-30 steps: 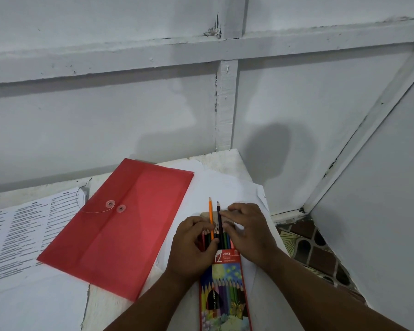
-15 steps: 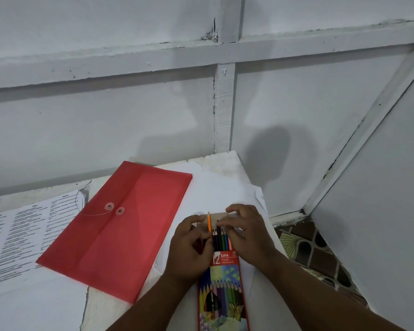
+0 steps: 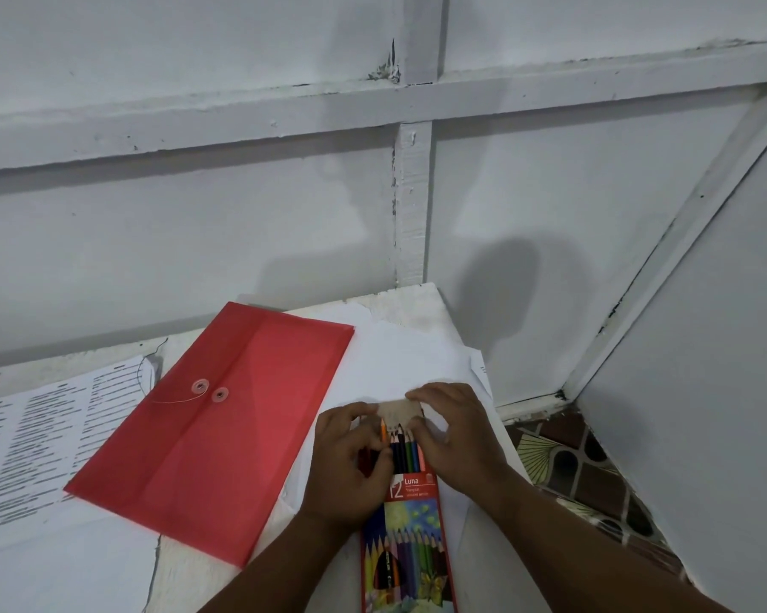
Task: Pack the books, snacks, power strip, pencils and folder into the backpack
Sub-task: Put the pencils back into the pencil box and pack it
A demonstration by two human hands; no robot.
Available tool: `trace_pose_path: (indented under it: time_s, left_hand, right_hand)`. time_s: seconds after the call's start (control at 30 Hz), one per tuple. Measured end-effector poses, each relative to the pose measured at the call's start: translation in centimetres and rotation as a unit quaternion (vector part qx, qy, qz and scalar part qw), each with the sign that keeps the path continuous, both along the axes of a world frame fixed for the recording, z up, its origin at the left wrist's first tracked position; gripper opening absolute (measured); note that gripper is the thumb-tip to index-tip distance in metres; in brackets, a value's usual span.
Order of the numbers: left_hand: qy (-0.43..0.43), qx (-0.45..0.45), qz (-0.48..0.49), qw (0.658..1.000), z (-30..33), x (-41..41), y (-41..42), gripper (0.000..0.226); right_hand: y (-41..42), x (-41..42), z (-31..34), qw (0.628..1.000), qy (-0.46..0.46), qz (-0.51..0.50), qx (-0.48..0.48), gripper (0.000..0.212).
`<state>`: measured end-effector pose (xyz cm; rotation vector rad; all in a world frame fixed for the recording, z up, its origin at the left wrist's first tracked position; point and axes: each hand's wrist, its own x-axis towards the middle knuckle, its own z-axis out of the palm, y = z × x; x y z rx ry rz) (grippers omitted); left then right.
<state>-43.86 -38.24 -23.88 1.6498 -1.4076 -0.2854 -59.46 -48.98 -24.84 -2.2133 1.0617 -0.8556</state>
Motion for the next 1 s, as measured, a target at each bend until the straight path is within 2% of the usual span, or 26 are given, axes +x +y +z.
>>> trace_pose_path:
  time_s: [0.1,0.17,0.37,0.63,0.8,1.0]
  left_hand:
    - [-0.009,0.013,0.014,1.0,-0.52,0.24,-0.1,0.032]
    - [-0.015,0.019,0.014,1.0,-0.72,0.33,-0.17,0.038]
    - [-0.019,0.035,0.003,0.999,-0.79,0.27,-0.15,0.018]
    - [-0.008,0.039,0.013,0.999,-1.05,0.13,-0.27,0.023]
    - [0.001,0.056,0.013,0.998,-0.78,0.16,-0.24,0.026]
    - [0.025,0.051,0.014,0.998,-0.35,0.64,0.12,0.018]
  right_hand:
    - [0.08,0.08,0.06,1.0,0.002,-0.012,0.011,0.042]
    - [0.09,0.04,-0.04,1.0,0.01,-0.009,0.007,0.042]
    - [-0.02,-0.02,-0.05,1.0,0.007,-0.005,0.001,0.04]
    - [-0.22,0.01,-0.07,0.999,0.033,0.01,-0.008,0.052]
    - [-0.21,-0.02,-0.14,1.0,0.029,0.008,-0.006,0.051]
    - [-0.04,-0.18,-0.09,1.0,-0.004,0.03,0.001,0.049]
